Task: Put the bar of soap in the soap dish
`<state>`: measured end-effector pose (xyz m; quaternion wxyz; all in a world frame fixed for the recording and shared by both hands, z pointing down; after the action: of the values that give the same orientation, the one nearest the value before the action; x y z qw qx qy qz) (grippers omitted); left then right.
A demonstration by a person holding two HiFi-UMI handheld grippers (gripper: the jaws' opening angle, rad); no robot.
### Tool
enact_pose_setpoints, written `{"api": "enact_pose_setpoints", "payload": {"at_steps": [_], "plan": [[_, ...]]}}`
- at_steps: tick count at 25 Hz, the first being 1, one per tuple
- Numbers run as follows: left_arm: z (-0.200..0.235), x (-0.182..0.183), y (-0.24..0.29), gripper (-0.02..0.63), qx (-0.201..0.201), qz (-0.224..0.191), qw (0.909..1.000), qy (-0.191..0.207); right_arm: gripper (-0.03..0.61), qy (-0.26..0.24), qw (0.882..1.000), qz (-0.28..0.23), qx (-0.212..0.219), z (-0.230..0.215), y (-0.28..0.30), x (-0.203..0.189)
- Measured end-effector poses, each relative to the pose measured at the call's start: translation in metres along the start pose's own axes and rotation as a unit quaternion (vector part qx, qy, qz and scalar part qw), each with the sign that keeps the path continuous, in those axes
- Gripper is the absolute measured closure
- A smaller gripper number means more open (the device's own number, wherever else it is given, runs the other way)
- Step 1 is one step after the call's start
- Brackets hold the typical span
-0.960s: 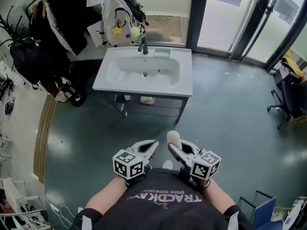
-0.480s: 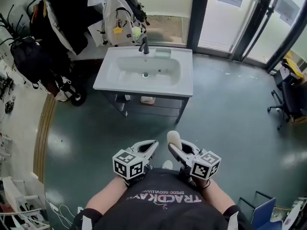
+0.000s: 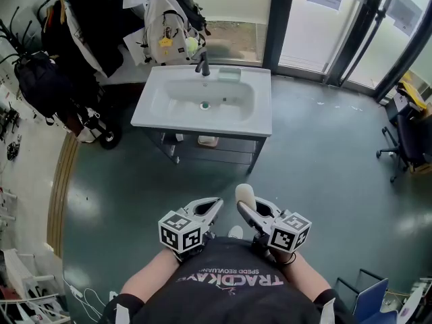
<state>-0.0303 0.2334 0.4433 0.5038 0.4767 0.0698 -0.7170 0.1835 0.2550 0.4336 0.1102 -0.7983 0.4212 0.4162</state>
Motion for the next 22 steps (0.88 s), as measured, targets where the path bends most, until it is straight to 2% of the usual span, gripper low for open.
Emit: {"api": "enact_pose_setpoints", "payload": {"at_steps": [22], "plan": [[0.014, 0.003, -0.005, 0.604, -0.003, -0.002, 1.0, -0.007, 0.463, -0.014, 1.0, 0.019, -0.013, 0.003, 0.018, 0.001]]}}
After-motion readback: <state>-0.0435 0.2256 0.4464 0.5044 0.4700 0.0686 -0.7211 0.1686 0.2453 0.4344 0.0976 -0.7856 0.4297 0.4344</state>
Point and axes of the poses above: the fingertips, and each gripper's own axes: y forward along the fingers, z to its left, x out of its top, the point moved 10 cm from there along -y, backward along the fingers, and after that the axes turned 3 degrees about -y, right-handed, at the moved point
